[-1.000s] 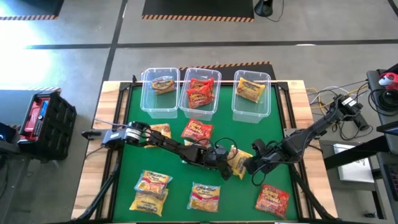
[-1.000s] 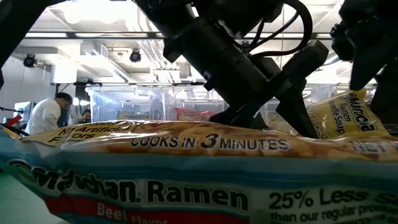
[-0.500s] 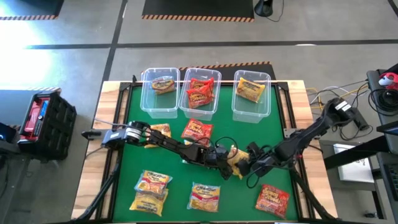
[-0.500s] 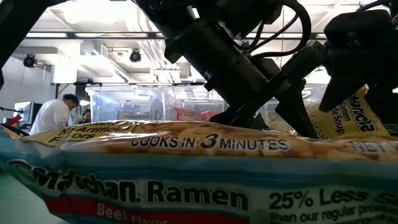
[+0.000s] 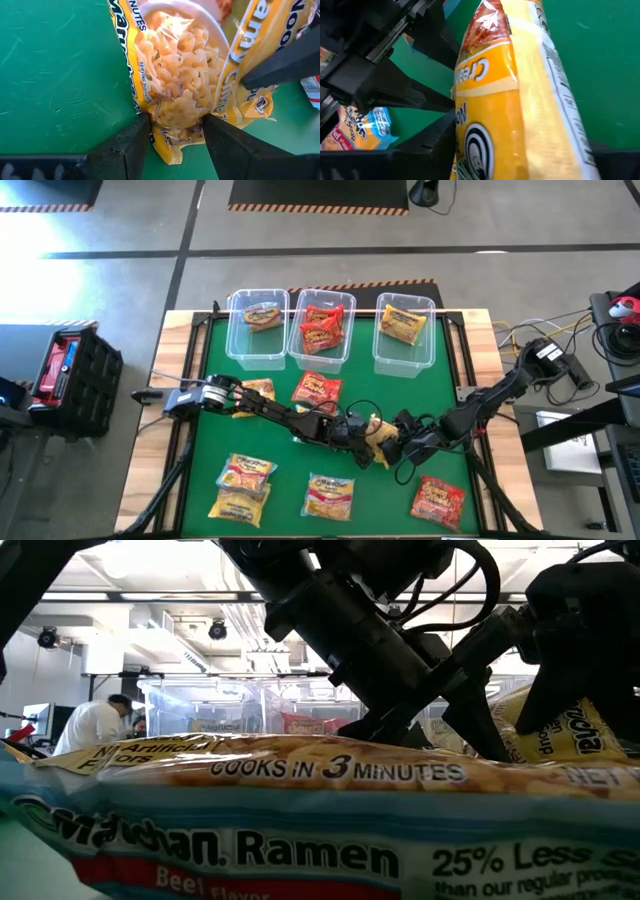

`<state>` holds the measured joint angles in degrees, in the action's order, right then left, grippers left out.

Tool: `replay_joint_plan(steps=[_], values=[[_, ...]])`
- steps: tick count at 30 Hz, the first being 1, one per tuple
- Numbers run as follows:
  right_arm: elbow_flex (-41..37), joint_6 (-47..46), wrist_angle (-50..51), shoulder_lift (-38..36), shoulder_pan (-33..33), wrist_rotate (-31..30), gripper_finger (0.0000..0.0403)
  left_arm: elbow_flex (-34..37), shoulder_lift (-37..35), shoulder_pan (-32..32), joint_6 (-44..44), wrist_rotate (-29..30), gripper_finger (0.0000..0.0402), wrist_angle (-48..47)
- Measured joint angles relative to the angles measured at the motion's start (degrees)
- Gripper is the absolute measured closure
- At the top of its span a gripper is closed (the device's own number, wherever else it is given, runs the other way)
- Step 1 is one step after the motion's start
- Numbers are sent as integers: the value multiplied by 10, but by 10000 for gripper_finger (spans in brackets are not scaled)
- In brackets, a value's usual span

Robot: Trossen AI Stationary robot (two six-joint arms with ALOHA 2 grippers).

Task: Sort Maruchan noodles
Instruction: Put the bottom right yellow noodle pack into the top right transparent bin

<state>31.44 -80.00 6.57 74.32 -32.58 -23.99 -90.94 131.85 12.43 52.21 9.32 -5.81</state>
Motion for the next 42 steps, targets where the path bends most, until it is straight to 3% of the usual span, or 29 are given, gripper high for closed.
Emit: replay_joint_plan(steps=[8,12,23,31,37,42], values=[[0,22,0,-1,0,19,253,2,-15,-1,-21,-18,232,-9],[0,40,4,-6,0,30,272,3,-43,1,-37,4,232,-47],[1,42,98,-101,4,51,276,1,-101,16,-37,52,232,-111],[92,104,299,-202,48,61,277,1,-104,5,-35,57,232,-163],[211,173,522,-217,115,58,277,1,-121,-19,-78,81,232,-212],[312,229,644,-214,174,22,277,1,-137,-38,-154,94,232,-233]])
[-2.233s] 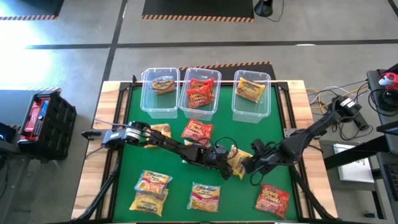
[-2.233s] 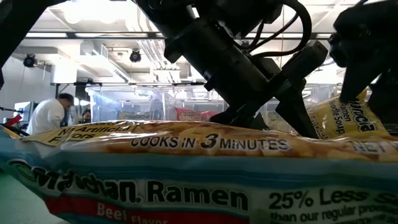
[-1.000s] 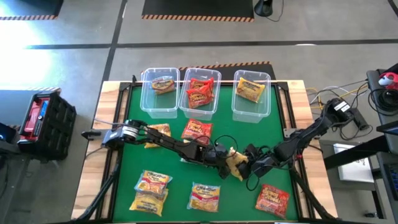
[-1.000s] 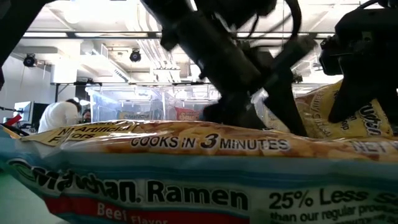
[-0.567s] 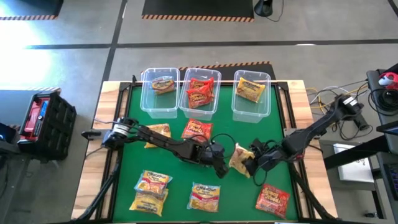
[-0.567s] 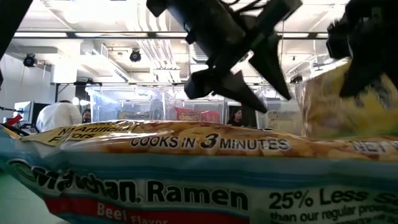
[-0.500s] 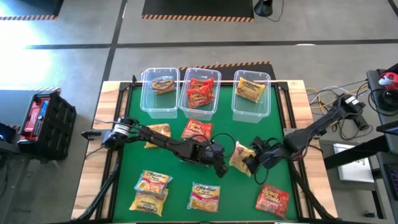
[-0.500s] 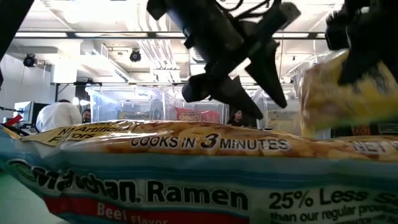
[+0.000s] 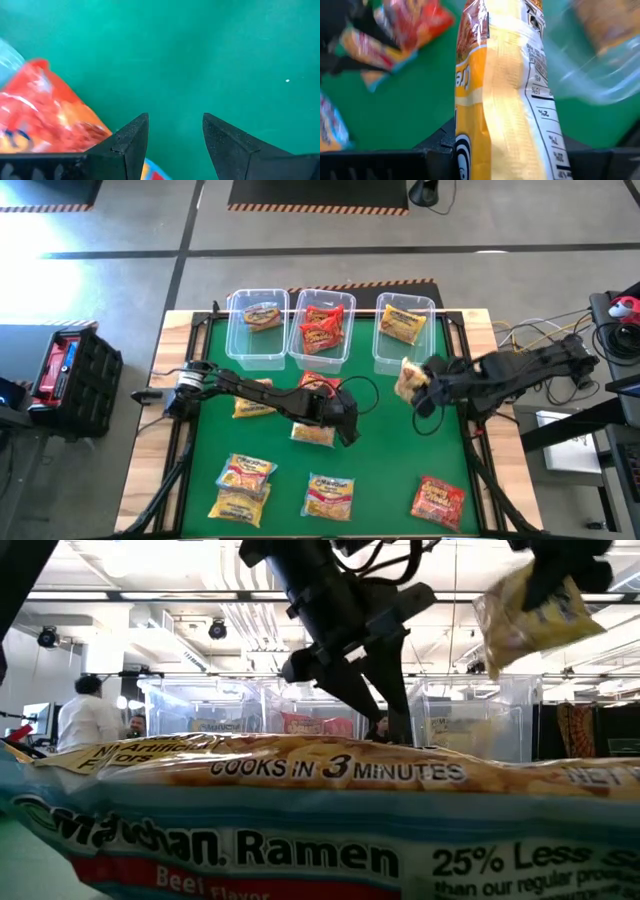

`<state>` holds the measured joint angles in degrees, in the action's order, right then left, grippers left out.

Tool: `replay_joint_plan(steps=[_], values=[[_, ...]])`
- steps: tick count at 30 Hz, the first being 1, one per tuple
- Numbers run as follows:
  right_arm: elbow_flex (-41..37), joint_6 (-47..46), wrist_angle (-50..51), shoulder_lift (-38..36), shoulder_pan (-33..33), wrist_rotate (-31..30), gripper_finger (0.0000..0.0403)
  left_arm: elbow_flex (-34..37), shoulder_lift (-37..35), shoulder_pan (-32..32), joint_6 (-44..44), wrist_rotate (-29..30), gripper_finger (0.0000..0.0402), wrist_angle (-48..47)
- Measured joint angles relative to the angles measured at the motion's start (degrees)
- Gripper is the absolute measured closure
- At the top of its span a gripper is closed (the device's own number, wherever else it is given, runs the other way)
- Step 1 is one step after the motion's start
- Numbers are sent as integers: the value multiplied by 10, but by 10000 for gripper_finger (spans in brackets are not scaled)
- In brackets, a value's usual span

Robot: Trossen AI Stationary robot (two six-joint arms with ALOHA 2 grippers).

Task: Sort Maruchan noodles
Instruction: Put the bottom right yellow noodle pack into the top right transparent bin

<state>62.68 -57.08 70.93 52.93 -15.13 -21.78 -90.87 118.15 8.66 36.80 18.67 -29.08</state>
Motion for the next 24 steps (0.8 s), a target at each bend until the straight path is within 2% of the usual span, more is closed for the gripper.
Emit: replay_joint_plan(steps=[5,11,17,21,24], values=[[83,61,48,7,55,-62,277,2,-11,-23,-73,3,232,-9],[124,191,55,29,144,-113,277,8,-11,-48,-129,-22,232,28],[126,377,51,64,264,-114,277,14,-11,-80,-146,-34,232,45],[127,489,50,97,348,-112,277,16,-11,-100,-128,-41,232,48],[139,541,49,129,404,-73,277,16,-15,-114,-116,-50,232,52]])
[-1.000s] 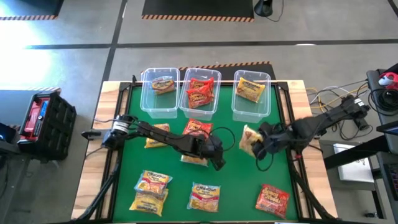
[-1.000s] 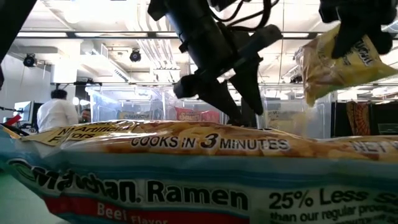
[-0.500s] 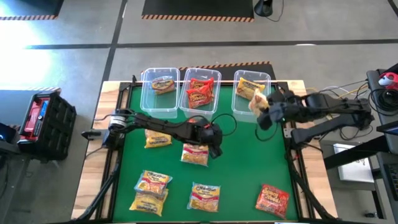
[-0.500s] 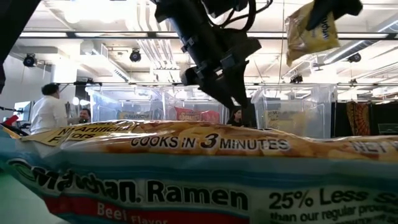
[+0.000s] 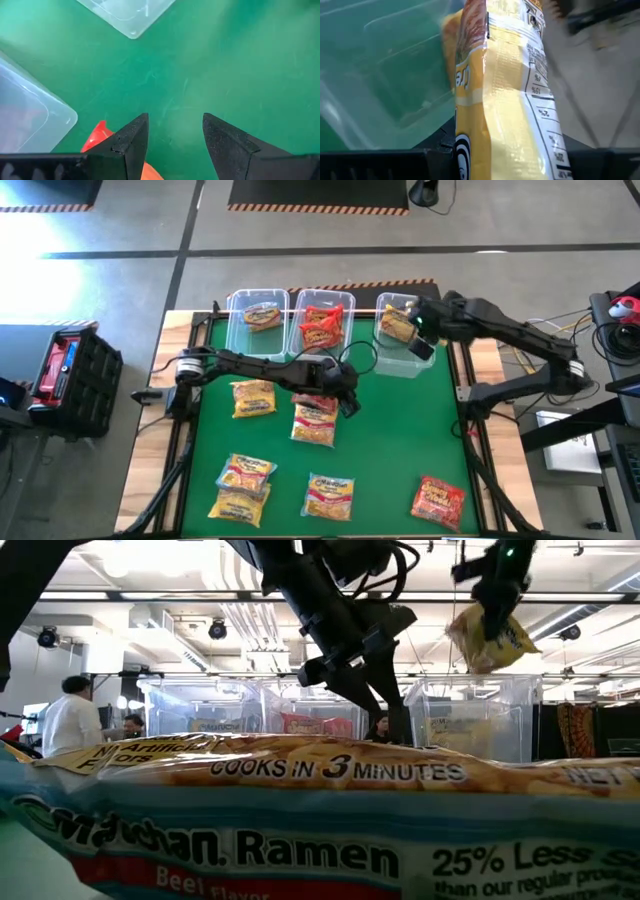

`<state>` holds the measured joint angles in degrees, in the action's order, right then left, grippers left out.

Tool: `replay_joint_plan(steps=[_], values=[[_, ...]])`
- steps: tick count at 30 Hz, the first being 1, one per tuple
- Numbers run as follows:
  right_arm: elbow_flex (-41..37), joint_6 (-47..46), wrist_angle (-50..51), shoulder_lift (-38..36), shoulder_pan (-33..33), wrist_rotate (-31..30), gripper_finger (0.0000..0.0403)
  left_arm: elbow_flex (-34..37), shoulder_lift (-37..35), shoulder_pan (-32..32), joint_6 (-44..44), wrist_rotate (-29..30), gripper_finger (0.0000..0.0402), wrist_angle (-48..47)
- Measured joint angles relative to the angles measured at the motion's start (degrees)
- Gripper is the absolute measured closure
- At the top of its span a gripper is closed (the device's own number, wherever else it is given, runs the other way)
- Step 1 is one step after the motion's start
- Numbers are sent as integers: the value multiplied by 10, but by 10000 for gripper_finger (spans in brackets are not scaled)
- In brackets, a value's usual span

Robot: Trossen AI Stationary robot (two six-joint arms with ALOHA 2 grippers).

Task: Sort Maruchan noodles
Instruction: Put the bottom right yellow noodle pack into the top right transparent bin, then put the bottom orange noodle pack into the top center transparent bin

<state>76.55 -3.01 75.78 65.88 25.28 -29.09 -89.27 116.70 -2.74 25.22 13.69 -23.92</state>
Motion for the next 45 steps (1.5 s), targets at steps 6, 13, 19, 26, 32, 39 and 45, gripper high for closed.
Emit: replay_joint_plan(steps=[6,13,19,26,32,39,45], values=[[26,107,-9,83,65,100,277,0,-1,-15,4,-3,232,10],[47,227,-5,181,102,100,277,0,-1,-22,17,12,232,8],[70,277,11,246,114,101,277,0,0,-23,29,23,232,-6],[85,294,18,291,113,101,276,1,1,-23,38,26,232,-7],[85,286,14,295,115,94,248,1,1,-23,43,29,232,-11],[85,286,-1,295,118,36,213,1,1,-23,51,31,232,-11],[85,285,-17,283,119,-8,205,2,-1,-22,53,31,232,-11]])
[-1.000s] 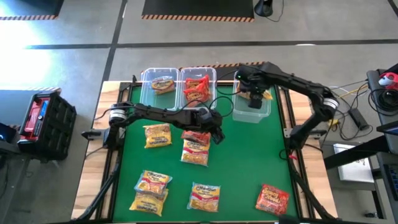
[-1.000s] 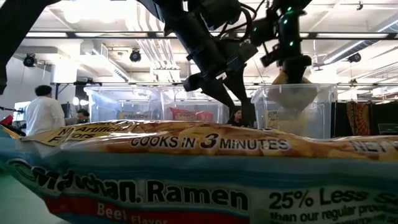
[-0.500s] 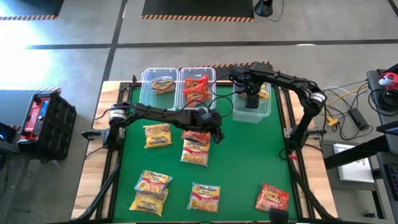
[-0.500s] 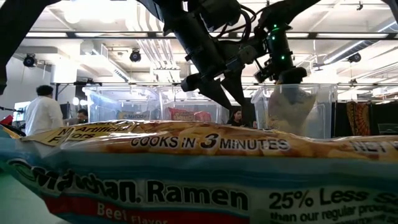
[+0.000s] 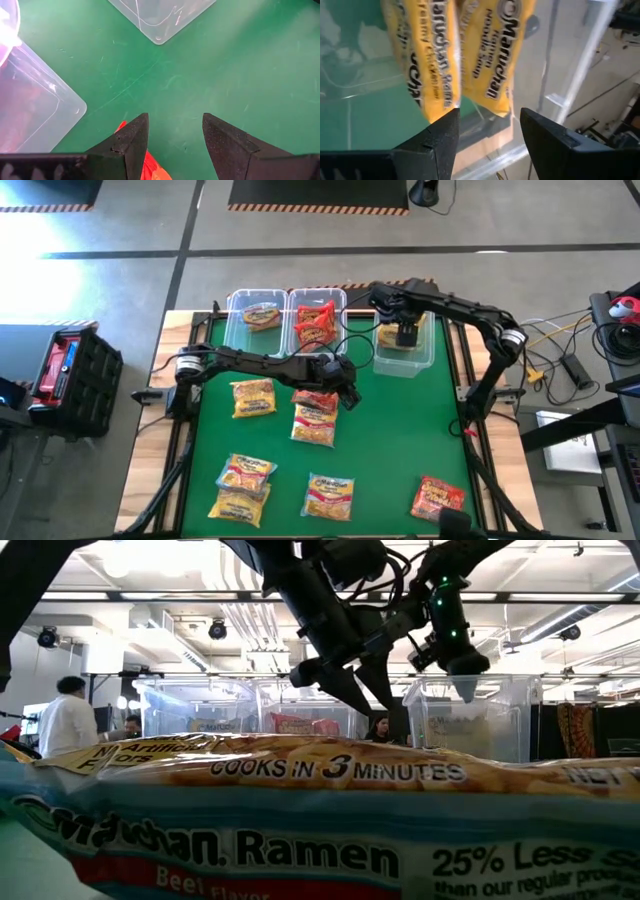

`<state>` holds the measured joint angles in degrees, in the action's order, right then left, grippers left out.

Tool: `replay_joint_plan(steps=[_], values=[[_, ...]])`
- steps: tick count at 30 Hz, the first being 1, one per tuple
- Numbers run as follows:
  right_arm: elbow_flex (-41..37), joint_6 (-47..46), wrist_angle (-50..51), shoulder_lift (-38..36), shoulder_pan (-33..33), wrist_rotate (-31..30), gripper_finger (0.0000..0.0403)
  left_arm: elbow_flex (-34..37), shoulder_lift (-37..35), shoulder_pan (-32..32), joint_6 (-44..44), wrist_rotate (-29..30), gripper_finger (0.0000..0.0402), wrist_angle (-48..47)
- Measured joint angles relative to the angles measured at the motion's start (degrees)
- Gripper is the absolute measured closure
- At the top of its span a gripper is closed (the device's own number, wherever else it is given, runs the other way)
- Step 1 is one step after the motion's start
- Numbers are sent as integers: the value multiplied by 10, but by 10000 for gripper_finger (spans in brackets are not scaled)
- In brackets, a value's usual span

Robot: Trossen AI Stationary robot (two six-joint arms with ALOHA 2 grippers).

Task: Sort Maruchan noodles
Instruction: Put the bottom orange noodle pack into the top center transparent bin

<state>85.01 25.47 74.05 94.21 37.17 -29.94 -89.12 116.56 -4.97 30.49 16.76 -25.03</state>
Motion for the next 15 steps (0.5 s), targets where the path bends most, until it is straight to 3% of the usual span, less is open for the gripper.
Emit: replay_joint_plan(steps=[8,15], values=[[0,-41,-23,-71,0,14,217,2,-21,-2,-11,13,232,-8],[-1,-171,-33,-159,-5,210,225,2,-54,-3,14,14,232,-49]])
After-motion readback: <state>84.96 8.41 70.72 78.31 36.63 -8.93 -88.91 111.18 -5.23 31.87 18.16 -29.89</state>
